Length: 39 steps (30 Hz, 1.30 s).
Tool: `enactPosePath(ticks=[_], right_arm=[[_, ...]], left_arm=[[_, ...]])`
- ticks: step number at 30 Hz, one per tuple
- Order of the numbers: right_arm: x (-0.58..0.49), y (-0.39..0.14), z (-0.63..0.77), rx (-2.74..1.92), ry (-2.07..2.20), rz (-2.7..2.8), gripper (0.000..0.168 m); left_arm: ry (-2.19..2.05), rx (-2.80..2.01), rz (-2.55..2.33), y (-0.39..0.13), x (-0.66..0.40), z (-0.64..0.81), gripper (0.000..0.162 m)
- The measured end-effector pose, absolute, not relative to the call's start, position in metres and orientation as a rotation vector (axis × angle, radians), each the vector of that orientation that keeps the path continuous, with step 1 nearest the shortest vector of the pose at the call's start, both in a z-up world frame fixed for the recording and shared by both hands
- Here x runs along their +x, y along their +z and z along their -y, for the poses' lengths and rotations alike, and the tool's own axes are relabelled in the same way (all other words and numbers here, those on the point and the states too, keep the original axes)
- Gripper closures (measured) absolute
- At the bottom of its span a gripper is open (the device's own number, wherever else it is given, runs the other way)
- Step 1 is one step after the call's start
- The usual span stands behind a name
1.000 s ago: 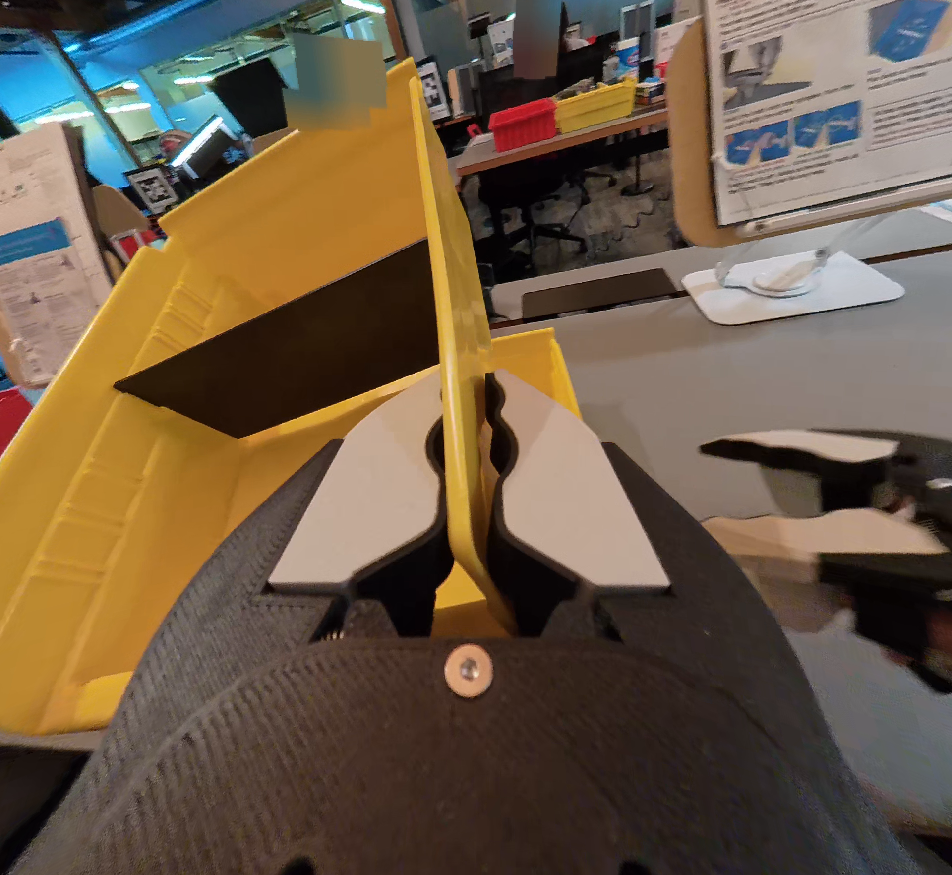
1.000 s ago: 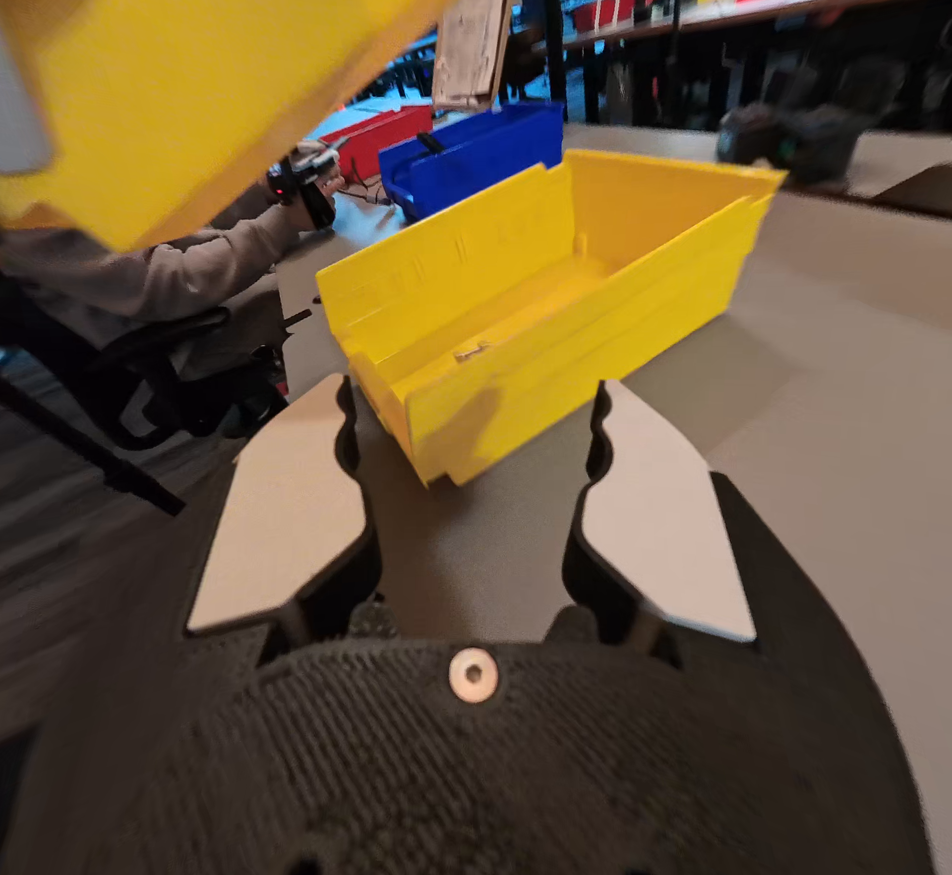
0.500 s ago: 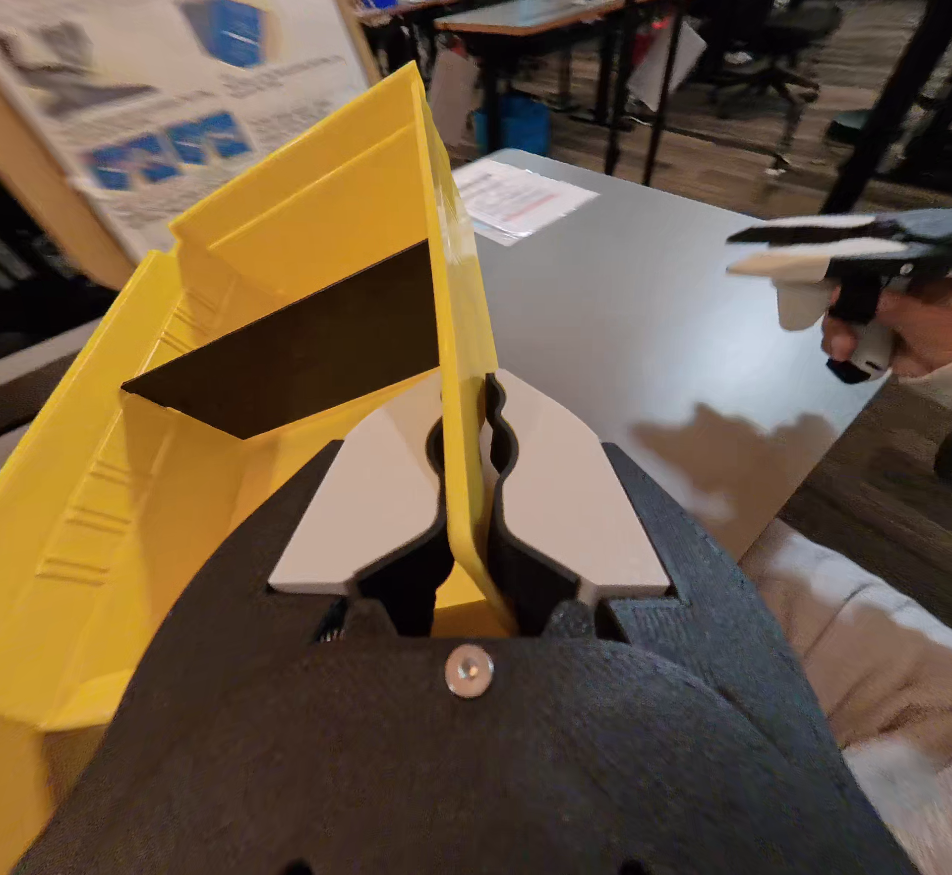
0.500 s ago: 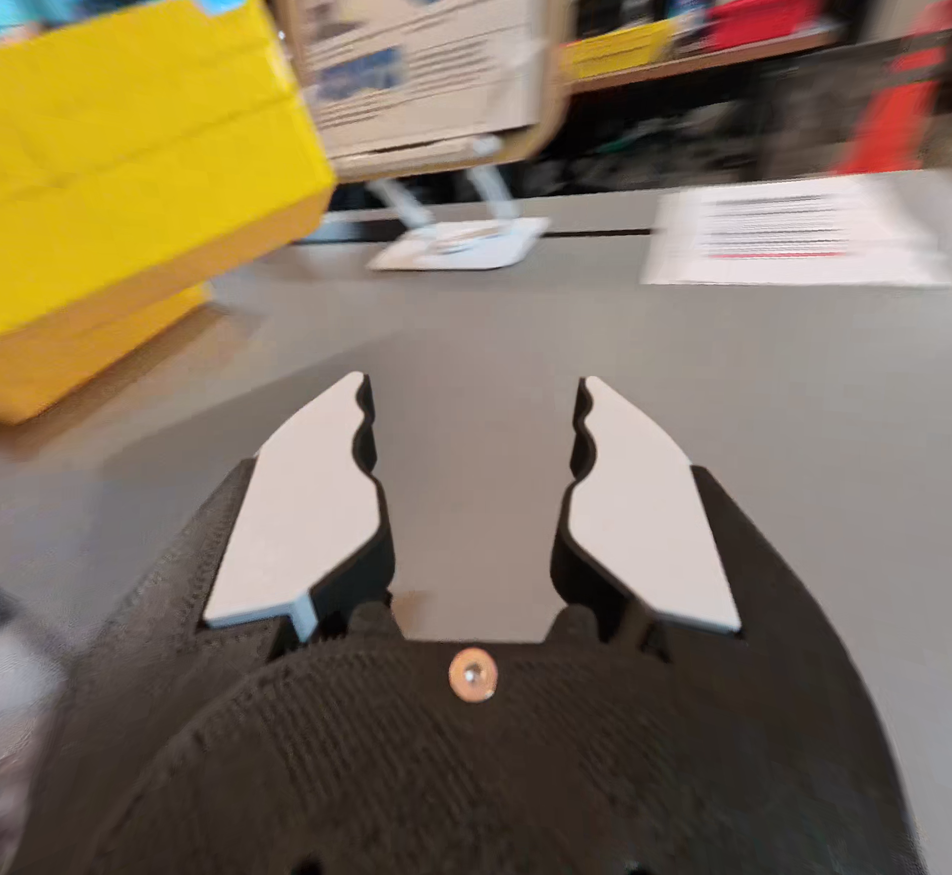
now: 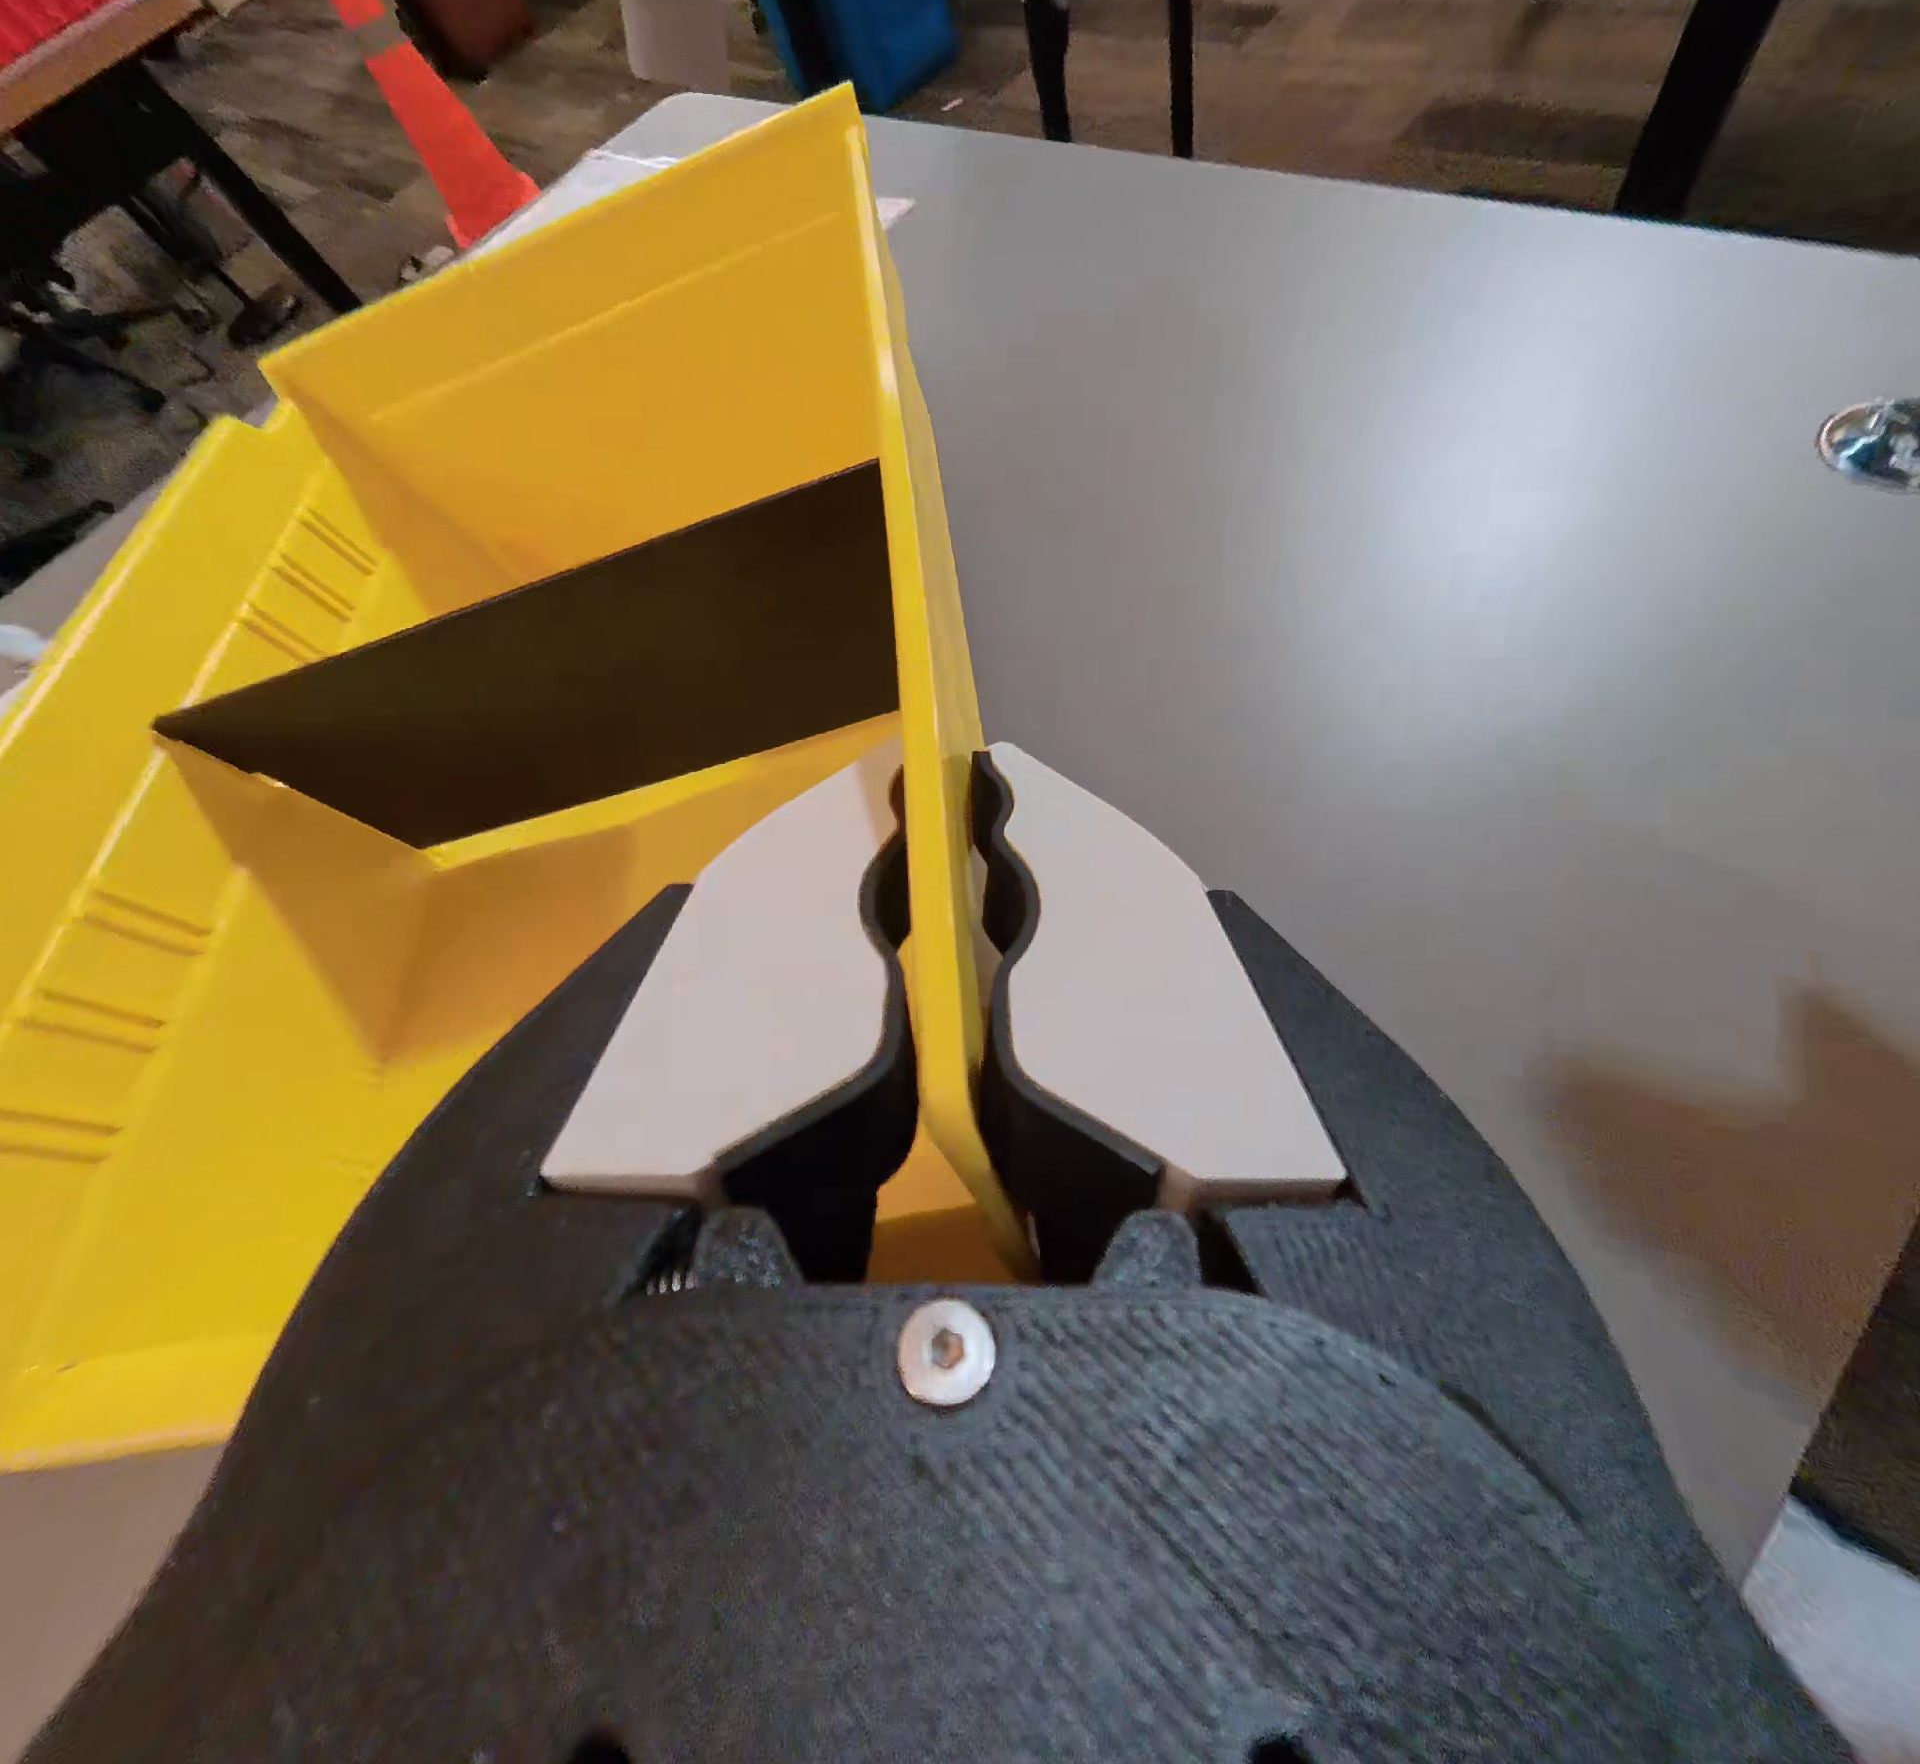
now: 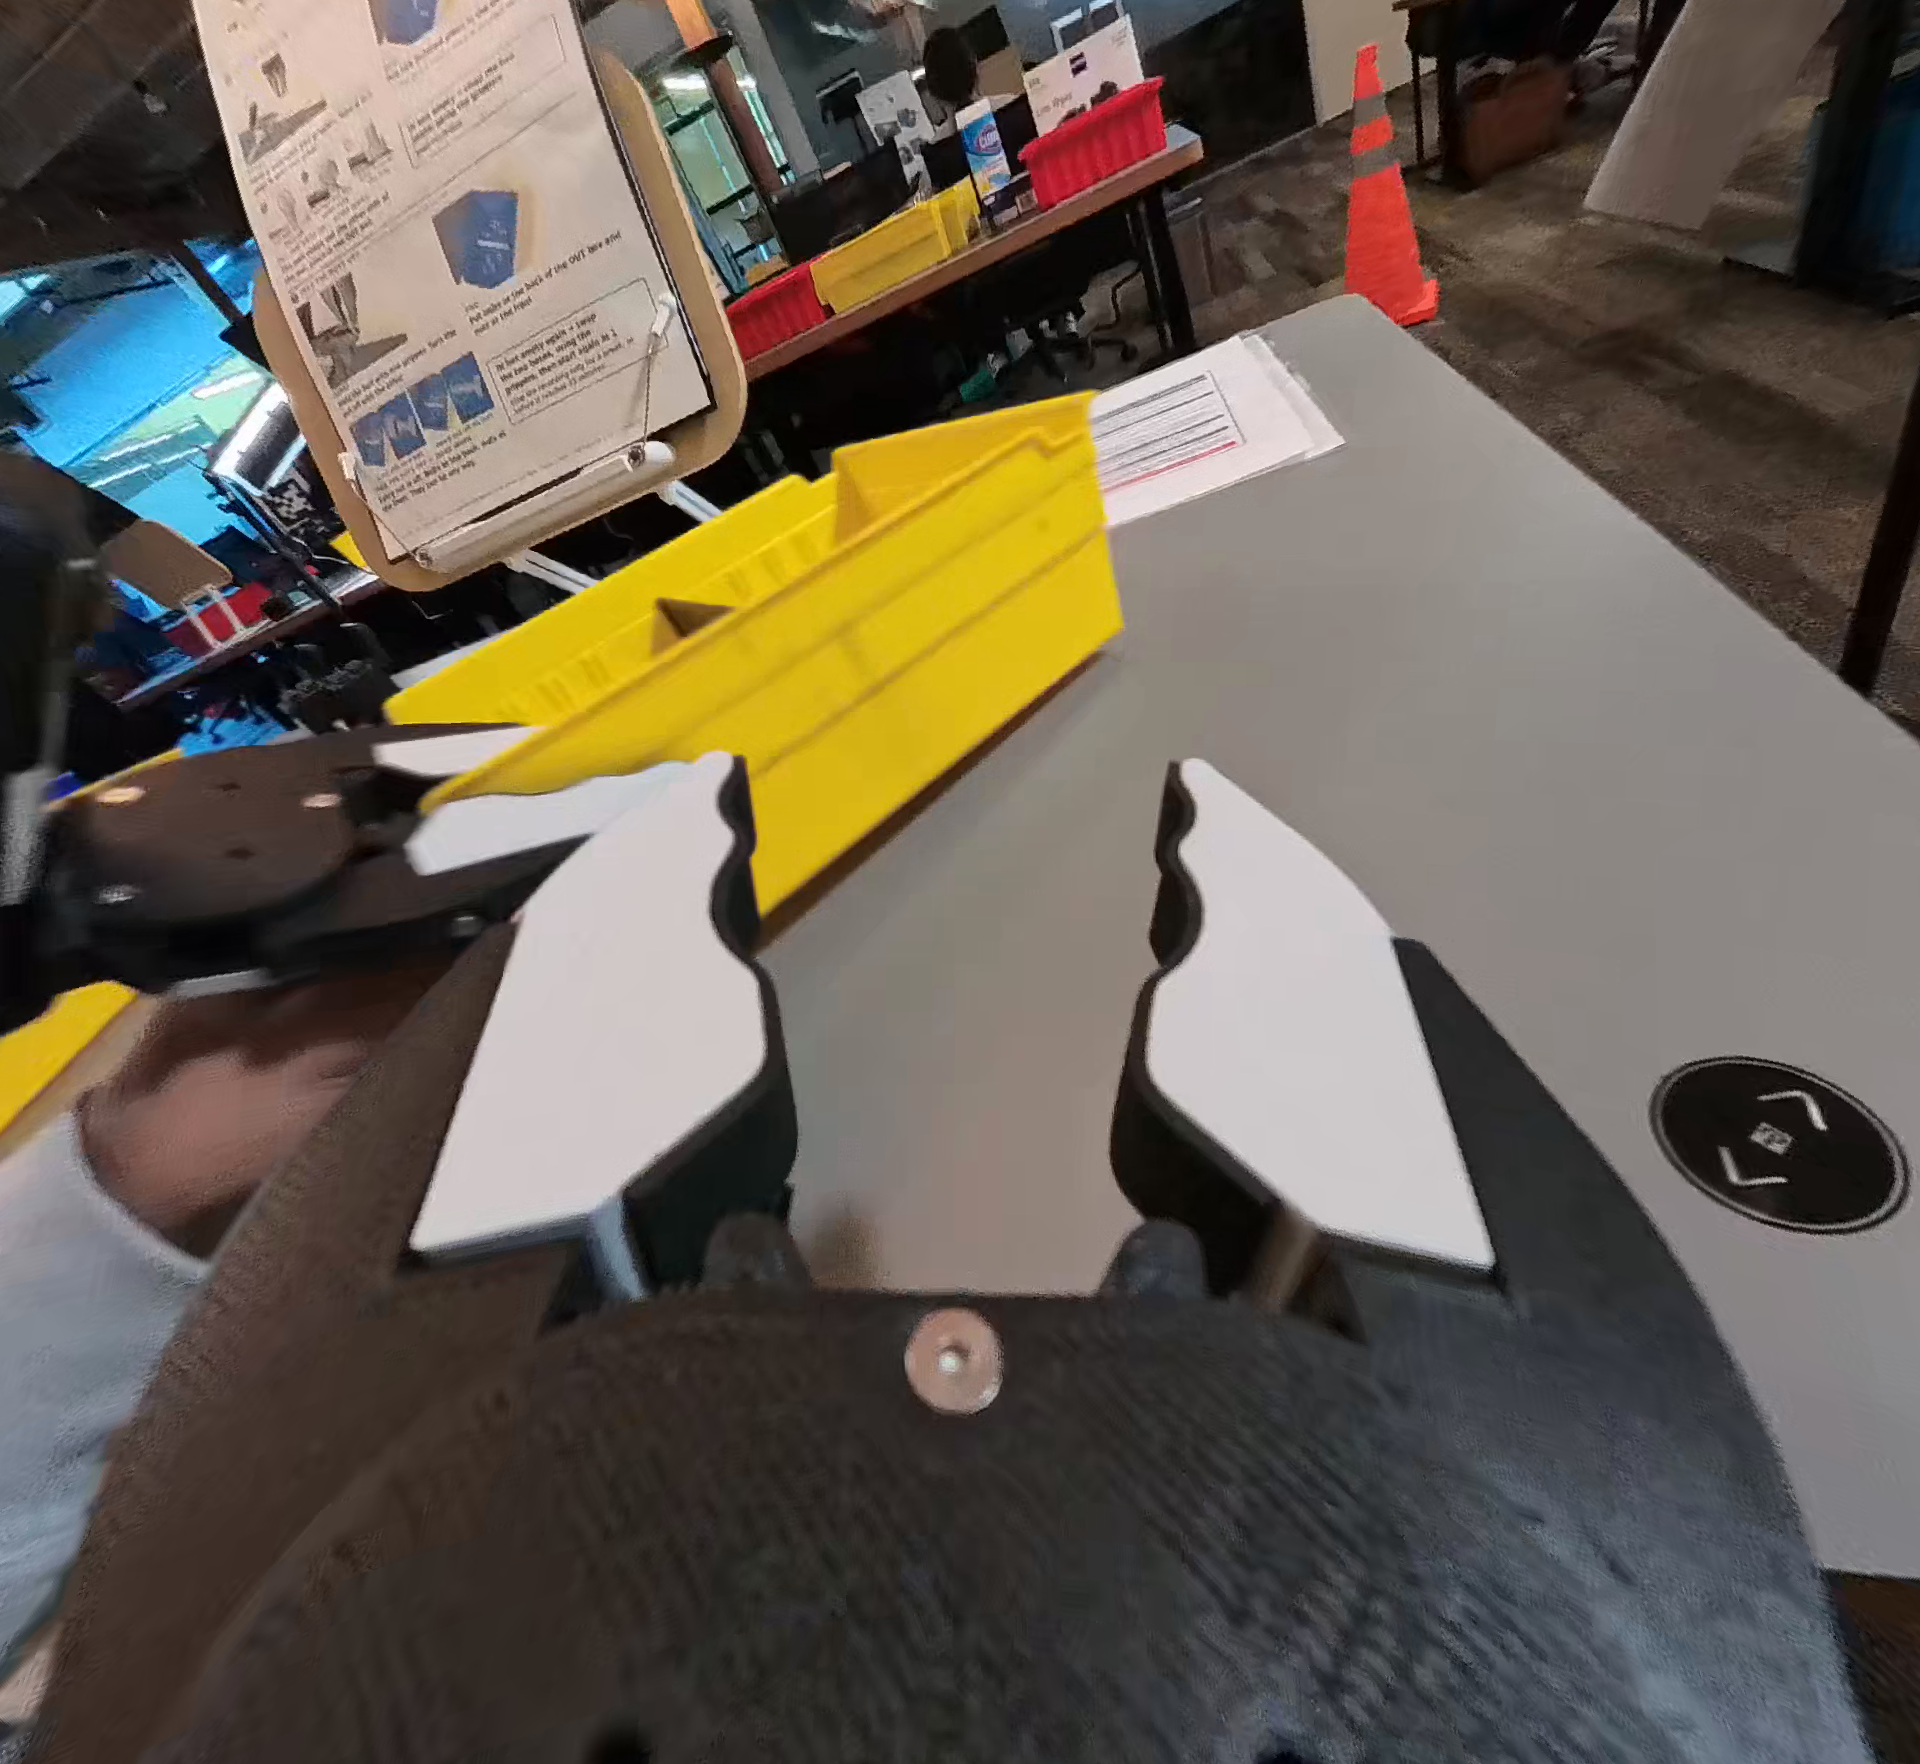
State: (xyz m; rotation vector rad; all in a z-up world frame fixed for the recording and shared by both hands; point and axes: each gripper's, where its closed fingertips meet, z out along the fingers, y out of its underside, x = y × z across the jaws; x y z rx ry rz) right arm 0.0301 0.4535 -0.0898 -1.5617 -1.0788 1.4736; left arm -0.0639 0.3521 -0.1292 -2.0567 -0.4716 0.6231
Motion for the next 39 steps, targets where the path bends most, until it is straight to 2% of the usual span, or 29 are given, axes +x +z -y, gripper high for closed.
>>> enactPosePath(ticks=[1, 4, 8, 9, 11, 12, 14, 16, 18, 23, 24, 26, 28, 29, 32, 34, 39], right_arm=[[0.03, -0.091, -0.453, -1.567, 1.485, 1.081, 0.092], [0.03, -0.096, -0.453, -1.622, 1.515, 1.081, 0.09], [0.047, -0.073, -0.481, -1.606, 1.517, 0.929, 0.094], [0.051, -0.072, -0.484, -1.604, 1.486, 0.923, 0.093], [0.053, -0.07, -0.482, -1.613, 1.447, 0.934, 0.09], [0.052, -0.069, -0.478, -1.613, 1.438, 0.949, 0.088], [0.048, -0.066, -0.467, -1.615, 1.429, 0.974, 0.085], [0.042, -0.069, -0.444, -1.629, 1.432, 1.006, 0.082], [0.032, -0.081, -0.405, -1.668, 1.481, 1.047, 0.079], [-0.012, -0.118, -0.343, -1.748, 1.444, 1.168, 0.071], [-0.02, -0.119, -0.346, -1.773, 1.454, 1.147, 0.073], [-0.034, -0.111, -0.364, -1.74, 1.441, 1.09, 0.087], [-0.047, -0.123, -0.372, -1.751, 1.36, 1.212, 0.115], [-0.051, -0.125, -0.375, -1.717, 1.357, 1.271, 0.109], [-0.055, -0.122, -0.402, -1.741, 1.355, 1.247, 0.125], [-0.05, -0.118, -0.436, -1.72, 1.269, 1.179, 0.144], [-0.036, -0.115, -0.504, -1.648, 1.091, 1.181, 0.162]], left_arm=[[0.605, -2.061, 0.483, -0.135, -0.063, -0.365, 0.156], [0.498, -2.055, 0.526, -0.15, -0.06, -0.396, 0.156], [0.442, -2.003, 0.512, -0.151, -0.052, -0.419, 0.158], [0.426, -1.972, 0.499, -0.149, -0.048, -0.423, 0.15], [0.337, -1.942, 0.476, -0.144, -0.033, -0.425, 0.111], [0.318, -1.938, 0.463, -0.138, -0.026, -0.419, 0.103], [0.247, -1.978, 0.417, -0.127, -0.008, -0.39, 0.103], [0.237, -2.018, 0.414, -0.114, 0.001, -0.34, 0.112], [0.213, -2.023, 0.485, -0.105, -0.005, -0.283, 0.111], [0.238, -1.962, 0.777, -0.122, -0.054, -0.152, 0.11], [0.23, -1.914, 0.809, -0.124, -0.059, -0.135, 0.11], [0.168, -1.794, 0.842, -0.12, -0.057, -0.114, 0.112], [0.082, -1.736, 0.838, -0.121, -0.045, -0.105, 0.114], [0.056, -1.742, 0.825, -0.124, -0.039, -0.103, 0.114], [0.101, -1.79, 0.803, -0.138, -0.038, -0.097, 0.114], [0.136, -1.797, 0.786, -0.143, -0.042, -0.096, 0.115], [0.123, -1.79, 0.788, -0.148, -0.044, -0.098, 0.118]])
